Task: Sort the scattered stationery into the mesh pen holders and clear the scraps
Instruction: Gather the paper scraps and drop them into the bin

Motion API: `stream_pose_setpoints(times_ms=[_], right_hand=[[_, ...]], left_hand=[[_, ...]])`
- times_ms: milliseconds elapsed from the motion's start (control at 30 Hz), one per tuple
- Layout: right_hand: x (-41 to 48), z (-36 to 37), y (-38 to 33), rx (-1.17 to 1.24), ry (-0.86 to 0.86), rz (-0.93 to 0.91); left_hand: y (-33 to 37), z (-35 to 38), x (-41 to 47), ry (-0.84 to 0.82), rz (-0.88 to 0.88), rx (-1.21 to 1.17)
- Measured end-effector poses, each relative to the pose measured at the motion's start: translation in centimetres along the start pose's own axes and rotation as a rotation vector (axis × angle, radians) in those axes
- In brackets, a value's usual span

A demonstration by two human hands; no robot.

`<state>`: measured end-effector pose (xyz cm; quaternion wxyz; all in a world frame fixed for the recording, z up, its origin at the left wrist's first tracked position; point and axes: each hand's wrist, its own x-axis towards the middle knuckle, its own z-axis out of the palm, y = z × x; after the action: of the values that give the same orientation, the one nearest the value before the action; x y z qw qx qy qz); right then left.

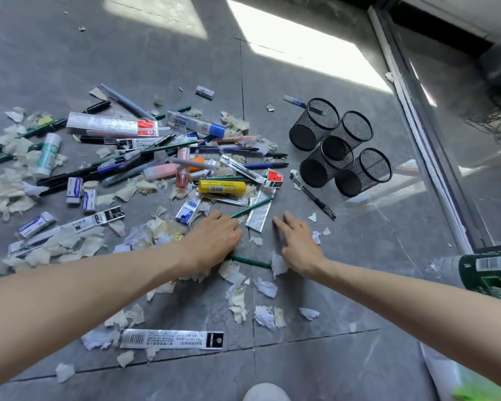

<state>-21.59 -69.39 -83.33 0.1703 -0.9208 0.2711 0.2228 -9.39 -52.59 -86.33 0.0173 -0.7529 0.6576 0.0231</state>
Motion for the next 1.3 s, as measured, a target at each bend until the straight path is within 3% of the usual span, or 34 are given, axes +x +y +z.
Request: stream_pose_setpoints(times_ms=[100,267,400,467,533,633,733,933,1133,1300], right_hand=[[0.0,0.6,1.0,-0.108,-0.025,0.034],[-0.3,1.7,2.1,-0.115,0.249,0.087],[1.4,0.5,3.6,0.094,0.098,0.272],[2.1,0.4,4.4,0.169,0.056,0.281],[1.9,0.7,4.4,0.183,0.075,0.162],[1.1,1.0,3.4,0.179,0.162,-0.002],[2.1,0.5,2.1,0.182,0.301,0.026],[6.5,-1.0,1.8,0.31,0.296,0.167],[8.0,-1.2,2.1,0.363,0.299,0.131],[9.2,-1.1,1.9,0.334,0.322,0.098]], left_hand=[[-0.2,-0.1,-0.3,0.051,0.078,-0.048],[0.2,0.5,-0.7,0.013,0.156,-0.057],[0.3,0.3,-0.2,0.021,0.136,-0.078],[0.1,-0.1,0.1,0.074,0.069,-0.133],[-0.3,-0.2,0.5,0.111,-0.103,-0.207],[-0.7,-0.3,1.0,0.025,-0.34,-0.339],[-1.1,0.2,1.3,-0.014,-0.402,-0.336],[-1.7,0.4,2.1,-0.05,-0.479,-0.416],[-2.1,-0.9,2.6,0.049,-0.531,-0.568],[-2.5,-1.8,4.1,0.122,-0.573,-0.515]])
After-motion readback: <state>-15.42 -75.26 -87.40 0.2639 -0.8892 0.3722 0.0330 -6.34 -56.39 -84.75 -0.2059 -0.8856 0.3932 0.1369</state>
